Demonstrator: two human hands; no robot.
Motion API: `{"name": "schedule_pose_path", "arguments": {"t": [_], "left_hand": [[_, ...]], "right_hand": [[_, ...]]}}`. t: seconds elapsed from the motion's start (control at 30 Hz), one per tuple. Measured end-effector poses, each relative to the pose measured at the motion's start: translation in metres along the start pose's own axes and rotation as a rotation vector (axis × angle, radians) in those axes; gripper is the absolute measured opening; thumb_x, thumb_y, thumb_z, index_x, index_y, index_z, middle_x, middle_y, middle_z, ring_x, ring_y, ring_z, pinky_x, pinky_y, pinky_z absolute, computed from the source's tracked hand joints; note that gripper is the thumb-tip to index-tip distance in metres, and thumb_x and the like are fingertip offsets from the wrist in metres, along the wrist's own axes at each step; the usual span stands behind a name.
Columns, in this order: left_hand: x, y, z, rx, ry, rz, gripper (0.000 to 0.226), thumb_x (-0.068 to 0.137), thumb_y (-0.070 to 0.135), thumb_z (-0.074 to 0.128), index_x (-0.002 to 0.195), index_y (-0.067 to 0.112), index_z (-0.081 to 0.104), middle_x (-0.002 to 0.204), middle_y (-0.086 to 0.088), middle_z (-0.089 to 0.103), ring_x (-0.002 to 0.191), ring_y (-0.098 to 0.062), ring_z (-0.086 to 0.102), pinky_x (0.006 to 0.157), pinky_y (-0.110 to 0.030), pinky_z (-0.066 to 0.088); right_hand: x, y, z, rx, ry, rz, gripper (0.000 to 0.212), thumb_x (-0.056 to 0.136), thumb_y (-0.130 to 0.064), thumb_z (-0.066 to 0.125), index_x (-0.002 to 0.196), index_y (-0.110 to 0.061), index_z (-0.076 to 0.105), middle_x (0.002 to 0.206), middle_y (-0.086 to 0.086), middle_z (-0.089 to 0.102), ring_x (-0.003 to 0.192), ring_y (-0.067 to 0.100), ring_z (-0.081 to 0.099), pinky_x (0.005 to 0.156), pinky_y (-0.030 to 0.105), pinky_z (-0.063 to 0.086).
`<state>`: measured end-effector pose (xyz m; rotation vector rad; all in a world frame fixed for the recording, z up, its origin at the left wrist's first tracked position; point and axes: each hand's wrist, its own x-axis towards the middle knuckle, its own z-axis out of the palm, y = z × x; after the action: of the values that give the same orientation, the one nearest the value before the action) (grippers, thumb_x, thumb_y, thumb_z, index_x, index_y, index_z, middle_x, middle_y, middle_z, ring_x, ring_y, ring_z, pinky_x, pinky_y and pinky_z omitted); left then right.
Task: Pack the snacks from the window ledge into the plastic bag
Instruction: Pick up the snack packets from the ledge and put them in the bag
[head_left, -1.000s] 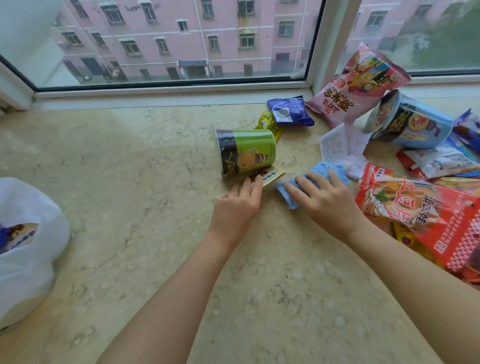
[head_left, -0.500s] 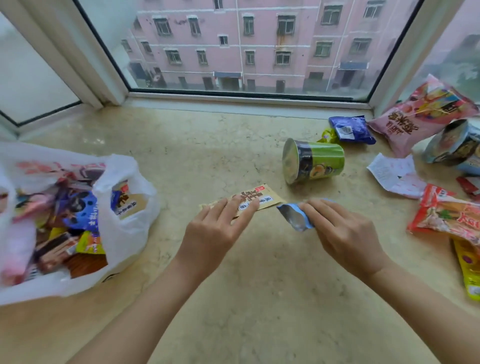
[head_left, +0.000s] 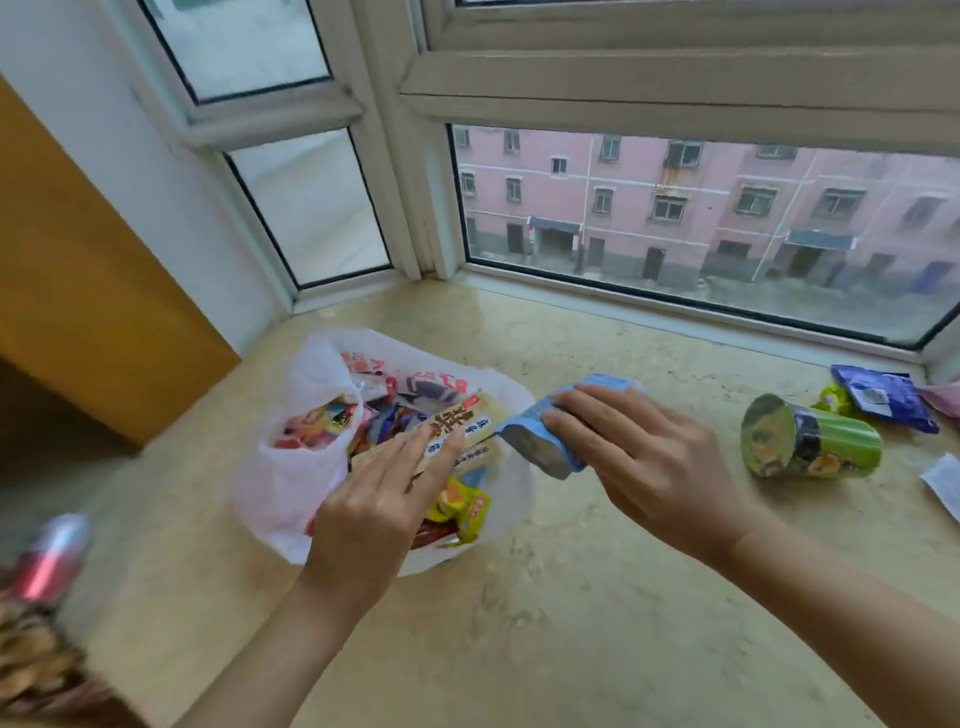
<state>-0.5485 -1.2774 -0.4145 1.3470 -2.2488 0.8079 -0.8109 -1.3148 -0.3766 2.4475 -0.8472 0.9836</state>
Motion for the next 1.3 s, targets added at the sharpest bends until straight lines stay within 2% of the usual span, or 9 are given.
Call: {"name": "schedule_pose_path", "arguments": {"t": [0.13, 0.3, 0.53, 0.7, 0.9, 0.97, 1.07, 1.2, 1.3], "left_hand": [[-0.026, -0.031, 0.037, 0.032, -0.145, -0.063, 0.069, 0.064, -0.009, 0.075, 0.126, 0.018, 0.058, 0.110, -0.012, 0.070, 0.092, -0.025, 0.071, 0.065, -0.032, 0.057], [-0.031, -0.034, 0.097, 0.083, -0.316, 0.002, 0.035, 0.065, 0.010, 0.081, 0.096, 0.018, 0.071, 0.076, -0.009, 0.067, 0.067, -0.024, 0.065, 0.054, -0.031, 0.054], [-0.083, -0.050, 0.134, 0.055, -0.396, -0.075, 0.039, 0.090, 0.036, 0.050, 0.120, 0.017, 0.066, 0.111, -0.009, 0.067, 0.098, -0.029, 0.066, 0.083, -0.038, 0.055], [-0.087, -0.076, 0.128, 0.003, -0.371, -0.140, 0.045, 0.073, 0.015, 0.075, 0.117, 0.011, 0.068, 0.129, -0.008, 0.062, 0.121, -0.026, 0.057, 0.100, -0.041, 0.039], [-0.083, -0.077, 0.130, -0.020, -0.343, -0.130, 0.042, 0.075, 0.003, 0.061, 0.116, 0.003, 0.068, 0.127, -0.012, 0.063, 0.119, -0.027, 0.059, 0.097, -0.041, 0.047], [-0.078, -0.074, 0.130, -0.005, -0.343, -0.184, 0.042, 0.080, 0.003, 0.045, 0.116, -0.001, 0.066, 0.123, -0.014, 0.064, 0.117, -0.029, 0.060, 0.094, -0.041, 0.049], [-0.066, -0.064, 0.126, -0.049, -0.361, -0.239, 0.039, 0.083, 0.011, 0.049, 0.118, 0.002, 0.066, 0.126, -0.013, 0.063, 0.117, -0.031, 0.059, 0.090, -0.041, 0.050], [-0.048, -0.039, 0.113, -0.162, -0.347, -0.278, 0.041, 0.089, 0.025, 0.048, 0.123, 0.009, 0.063, 0.130, -0.008, 0.061, 0.120, -0.027, 0.058, 0.089, -0.040, 0.050], [-0.031, -0.020, 0.102, -0.192, -0.318, -0.248, 0.042, 0.089, 0.028, 0.051, 0.126, 0.011, 0.062, 0.130, -0.005, 0.061, 0.120, -0.024, 0.057, 0.089, -0.040, 0.050]], "right_hand": [[0.049, -0.017, 0.030, 0.002, 0.000, -0.117, 0.033, 0.100, -0.008, 0.039, 0.111, -0.008, 0.070, 0.112, 0.010, 0.069, 0.102, 0.028, 0.066, 0.072, 0.038, 0.054], [0.071, -0.041, 0.095, 0.010, -0.046, -0.215, 0.020, 0.095, -0.009, 0.054, 0.109, -0.010, 0.069, 0.109, 0.010, 0.069, 0.099, 0.029, 0.066, 0.067, 0.039, 0.052], [0.053, -0.064, 0.178, 0.015, -0.161, -0.219, 0.021, 0.095, -0.007, 0.051, 0.110, -0.011, 0.065, 0.104, 0.008, 0.068, 0.096, 0.028, 0.065, 0.064, 0.038, 0.051], [0.030, -0.066, 0.213, 0.011, -0.280, -0.193, 0.030, 0.094, -0.004, 0.036, 0.117, -0.013, 0.053, 0.106, 0.008, 0.067, 0.094, 0.028, 0.065, 0.064, 0.037, 0.052], [0.010, -0.062, 0.215, 0.056, -0.557, -0.047, 0.067, 0.065, -0.023, 0.082, 0.128, -0.017, 0.060, 0.128, 0.009, 0.062, 0.110, 0.029, 0.063, 0.067, 0.037, 0.059], [0.005, -0.063, 0.213, 0.057, -0.630, -0.036, 0.062, 0.073, -0.042, 0.074, 0.130, -0.020, 0.059, 0.132, 0.007, 0.060, 0.115, 0.027, 0.061, 0.071, 0.035, 0.059], [0.002, -0.065, 0.203, 0.057, -0.691, 0.098, 0.057, 0.086, -0.056, 0.043, 0.129, -0.021, 0.060, 0.133, 0.006, 0.058, 0.118, 0.025, 0.059, 0.082, 0.040, 0.056], [0.001, -0.065, 0.178, 0.026, -0.599, 0.248, 0.058, 0.074, -0.045, 0.075, 0.124, -0.019, 0.061, 0.129, 0.007, 0.062, 0.117, 0.023, 0.060, 0.090, 0.046, 0.051], [-0.008, -0.056, 0.147, -0.032, -0.518, 0.272, 0.053, 0.078, -0.039, 0.071, 0.125, -0.017, 0.061, 0.130, 0.006, 0.061, 0.119, 0.024, 0.058, 0.094, 0.046, 0.049]]}}
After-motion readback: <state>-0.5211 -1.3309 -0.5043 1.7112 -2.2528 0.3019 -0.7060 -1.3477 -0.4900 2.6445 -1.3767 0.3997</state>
